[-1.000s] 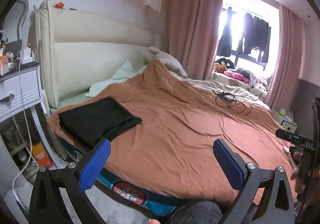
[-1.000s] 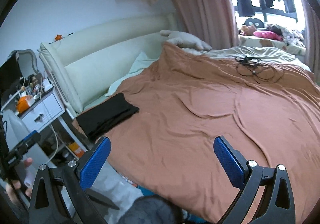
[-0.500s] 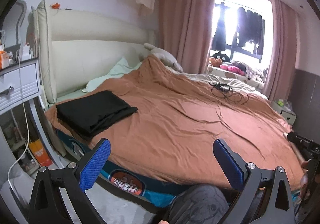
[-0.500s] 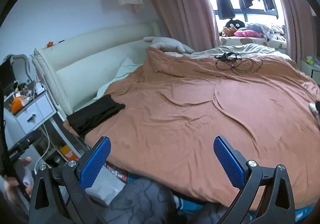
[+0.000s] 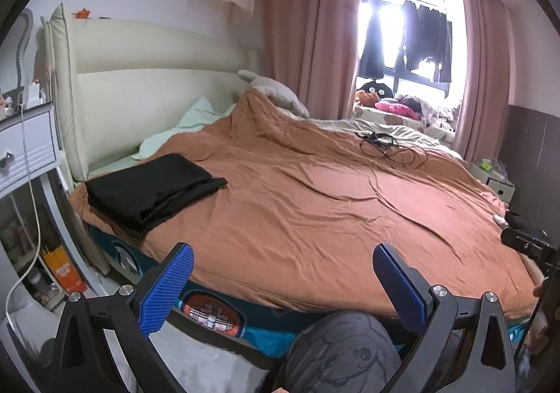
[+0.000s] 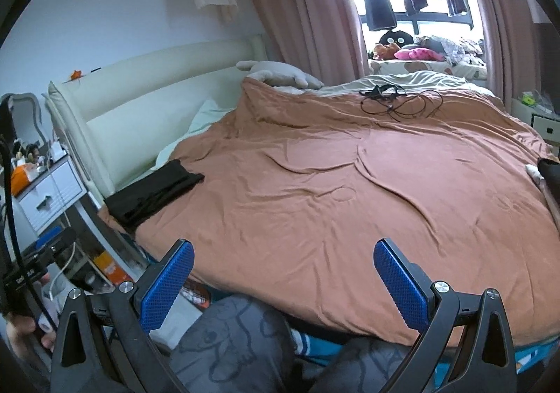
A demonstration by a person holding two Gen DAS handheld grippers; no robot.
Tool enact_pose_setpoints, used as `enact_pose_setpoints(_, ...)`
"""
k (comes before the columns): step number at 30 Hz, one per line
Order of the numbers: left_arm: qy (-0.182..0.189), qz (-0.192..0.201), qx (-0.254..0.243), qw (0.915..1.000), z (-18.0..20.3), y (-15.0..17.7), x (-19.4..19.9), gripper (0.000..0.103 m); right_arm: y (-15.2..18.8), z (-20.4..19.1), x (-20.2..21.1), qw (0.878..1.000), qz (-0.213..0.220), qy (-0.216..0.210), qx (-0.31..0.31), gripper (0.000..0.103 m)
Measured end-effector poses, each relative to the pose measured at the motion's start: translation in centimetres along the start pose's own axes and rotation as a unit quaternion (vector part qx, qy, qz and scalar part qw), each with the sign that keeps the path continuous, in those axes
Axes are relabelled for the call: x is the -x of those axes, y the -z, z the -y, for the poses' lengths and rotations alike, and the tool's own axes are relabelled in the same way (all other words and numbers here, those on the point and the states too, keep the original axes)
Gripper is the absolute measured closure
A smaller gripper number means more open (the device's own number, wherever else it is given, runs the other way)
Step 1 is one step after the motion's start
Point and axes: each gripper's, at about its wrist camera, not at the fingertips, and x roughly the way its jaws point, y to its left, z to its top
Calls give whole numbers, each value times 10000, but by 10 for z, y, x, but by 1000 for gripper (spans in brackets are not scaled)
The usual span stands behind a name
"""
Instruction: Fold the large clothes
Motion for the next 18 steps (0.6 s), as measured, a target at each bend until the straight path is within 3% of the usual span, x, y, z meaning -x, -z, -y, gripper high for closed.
enact_pose_setpoints(18,56,-82,79,9999,7,1,-2,1,3,2,-2,9999,-132,51,36,0)
